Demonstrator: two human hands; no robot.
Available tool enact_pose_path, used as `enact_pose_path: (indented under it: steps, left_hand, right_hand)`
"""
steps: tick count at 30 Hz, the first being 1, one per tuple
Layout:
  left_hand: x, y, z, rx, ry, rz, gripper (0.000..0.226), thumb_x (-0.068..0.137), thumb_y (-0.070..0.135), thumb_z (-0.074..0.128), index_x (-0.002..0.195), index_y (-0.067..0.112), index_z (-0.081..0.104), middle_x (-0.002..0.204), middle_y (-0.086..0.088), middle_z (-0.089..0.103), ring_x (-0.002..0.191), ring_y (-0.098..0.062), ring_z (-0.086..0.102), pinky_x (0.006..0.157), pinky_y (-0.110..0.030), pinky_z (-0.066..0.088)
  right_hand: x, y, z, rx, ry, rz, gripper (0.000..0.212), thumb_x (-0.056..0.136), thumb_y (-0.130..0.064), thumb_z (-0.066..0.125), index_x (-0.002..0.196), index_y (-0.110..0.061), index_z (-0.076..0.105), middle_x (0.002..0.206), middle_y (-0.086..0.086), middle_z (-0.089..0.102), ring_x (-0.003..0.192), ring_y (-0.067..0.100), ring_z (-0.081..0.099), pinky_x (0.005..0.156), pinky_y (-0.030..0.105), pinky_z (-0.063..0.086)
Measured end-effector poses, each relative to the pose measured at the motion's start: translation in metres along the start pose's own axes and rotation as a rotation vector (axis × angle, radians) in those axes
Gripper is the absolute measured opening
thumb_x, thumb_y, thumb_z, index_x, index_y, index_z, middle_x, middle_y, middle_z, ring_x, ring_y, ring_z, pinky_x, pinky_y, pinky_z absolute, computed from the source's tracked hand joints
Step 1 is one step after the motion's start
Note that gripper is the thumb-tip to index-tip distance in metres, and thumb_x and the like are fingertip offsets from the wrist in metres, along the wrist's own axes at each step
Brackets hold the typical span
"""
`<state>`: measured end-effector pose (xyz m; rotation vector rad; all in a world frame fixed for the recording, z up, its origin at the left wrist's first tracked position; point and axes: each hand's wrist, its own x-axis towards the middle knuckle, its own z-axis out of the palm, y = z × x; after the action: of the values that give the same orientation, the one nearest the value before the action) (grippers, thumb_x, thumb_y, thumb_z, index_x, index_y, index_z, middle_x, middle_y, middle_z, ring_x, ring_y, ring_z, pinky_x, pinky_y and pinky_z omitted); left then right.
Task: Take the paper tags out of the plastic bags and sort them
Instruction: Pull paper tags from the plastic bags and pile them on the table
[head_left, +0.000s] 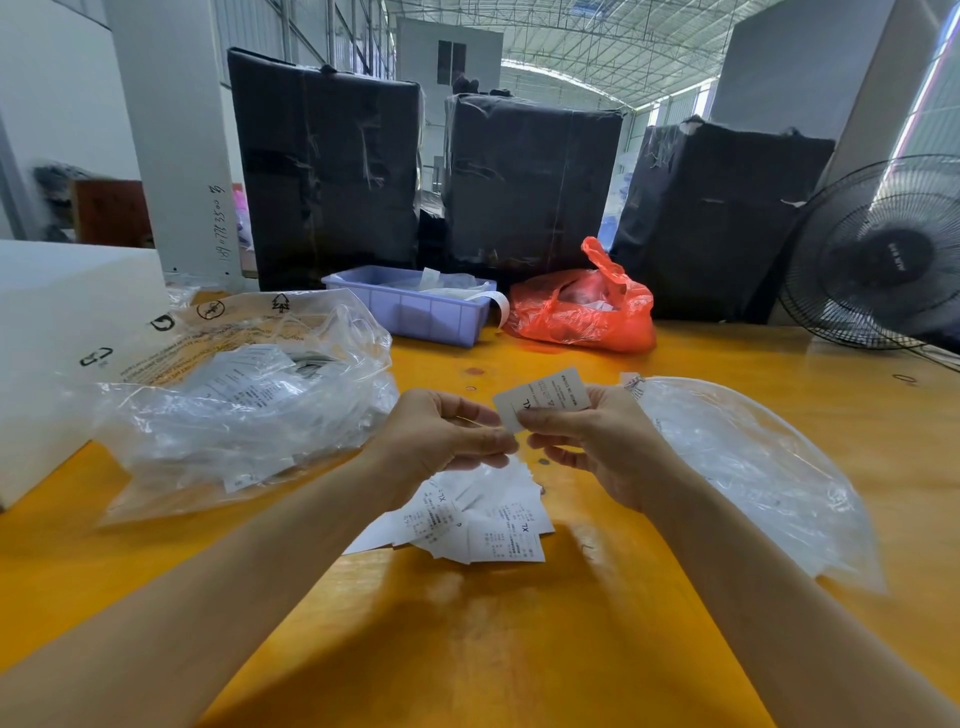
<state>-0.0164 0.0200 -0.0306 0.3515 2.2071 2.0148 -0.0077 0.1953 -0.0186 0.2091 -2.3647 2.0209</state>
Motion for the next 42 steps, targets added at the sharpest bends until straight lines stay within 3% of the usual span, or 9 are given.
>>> enact_pose_path:
  steps: [5, 10, 16, 27, 31, 35, 38, 42]
  left_hand:
    - [0.0003, -0.0012, 0.0017, -0.029, 0.012, -0.017, 0.032, 0.059, 0.008, 0.08, 0.087, 0.009, 0.064, 0.072, -0.004, 0.074, 0.065, -0.013, 0.071, 0.067, -0.023, 0.054]
    - [-0.0004, 0.0, 0.001, -0.04, 0.011, -0.017, 0.039, 0.051, 0.014, 0.08, 0.086, 0.009, 0.065, 0.073, -0.004, 0.074, 0.066, -0.013, 0.071, 0.069, -0.024, 0.053]
    - [0.0007, -0.0015, 0.0008, -0.019, 0.038, -0.002, 0.024, 0.064, 0.004, 0.079, 0.083, 0.01, 0.065, 0.069, -0.001, 0.073, 0.065, -0.012, 0.071, 0.069, -0.024, 0.053]
    - [-0.0002, -0.0003, 0.0007, -0.01, 0.079, 0.047, 0.023, 0.064, 0.007, 0.078, 0.082, 0.009, 0.064, 0.067, 0.0, 0.073, 0.062, -0.013, 0.071, 0.07, -0.027, 0.054]
    - [-0.0026, -0.0004, 0.0035, 0.006, 0.068, 0.042, 0.035, 0.053, 0.021, 0.078, 0.083, 0.009, 0.065, 0.066, 0.001, 0.072, 0.061, -0.01, 0.07, 0.068, -0.024, 0.053]
    - [-0.0015, -0.0015, 0.0031, -0.037, 0.089, 0.017, 0.024, 0.064, 0.013, 0.08, 0.084, 0.011, 0.067, 0.07, 0.0, 0.073, 0.062, -0.009, 0.069, 0.061, -0.018, 0.049]
    - [-0.001, -0.0018, 0.0029, -0.04, 0.092, 0.005, 0.023, 0.065, 0.008, 0.08, 0.084, 0.012, 0.067, 0.067, 0.002, 0.072, 0.063, -0.008, 0.07, 0.064, -0.02, 0.049]
    - [-0.0008, -0.0017, 0.0038, -0.034, 0.079, 0.007, 0.023, 0.066, 0.007, 0.079, 0.084, 0.012, 0.067, 0.066, 0.003, 0.072, 0.063, -0.009, 0.07, 0.067, -0.022, 0.05]
  right_hand:
    - [-0.0014, -0.0018, 0.002, -0.013, -0.004, -0.048, 0.008, 0.077, -0.008, 0.073, 0.08, -0.014, 0.067, 0.069, 0.001, 0.072, 0.062, 0.015, 0.068, 0.074, 0.035, 0.048]
    - [-0.0024, -0.0032, 0.0025, -0.021, -0.003, -0.06, 0.009, 0.077, -0.008, 0.072, 0.08, -0.014, 0.066, 0.069, 0.001, 0.072, 0.061, 0.015, 0.068, 0.074, 0.036, 0.047]
    - [-0.0033, -0.0038, 0.0036, -0.034, -0.036, -0.045, 0.01, 0.076, -0.007, 0.073, 0.077, -0.015, 0.067, 0.065, 0.001, 0.071, 0.058, 0.012, 0.066, 0.07, 0.033, 0.047]
    - [-0.0013, -0.0011, -0.0004, -0.065, -0.064, 0.04, 0.012, 0.074, -0.011, 0.076, 0.083, -0.012, 0.068, 0.068, -0.002, 0.069, 0.063, 0.011, 0.064, 0.074, 0.032, 0.051]
    - [-0.0019, -0.0005, 0.0016, -0.05, -0.023, -0.058, 0.013, 0.073, -0.013, 0.076, 0.078, -0.007, 0.066, 0.066, 0.005, 0.067, 0.058, 0.013, 0.063, 0.065, 0.029, 0.05]
    - [0.0006, -0.0015, -0.0011, -0.011, 0.111, -0.162, 0.022, 0.074, -0.008, 0.076, 0.086, 0.005, 0.064, 0.069, 0.01, 0.067, 0.056, 0.013, 0.064, 0.056, 0.022, 0.048]
    - [0.0008, -0.0028, -0.0011, -0.015, 0.113, -0.193, 0.016, 0.073, -0.007, 0.076, 0.084, -0.002, 0.064, 0.07, 0.011, 0.065, 0.06, 0.015, 0.063, 0.056, 0.022, 0.047]
    - [0.0005, -0.0005, 0.0038, -0.08, 0.112, -0.22, 0.012, 0.073, -0.006, 0.077, 0.077, -0.008, 0.066, 0.072, 0.013, 0.067, 0.065, 0.02, 0.061, 0.058, 0.03, 0.046]
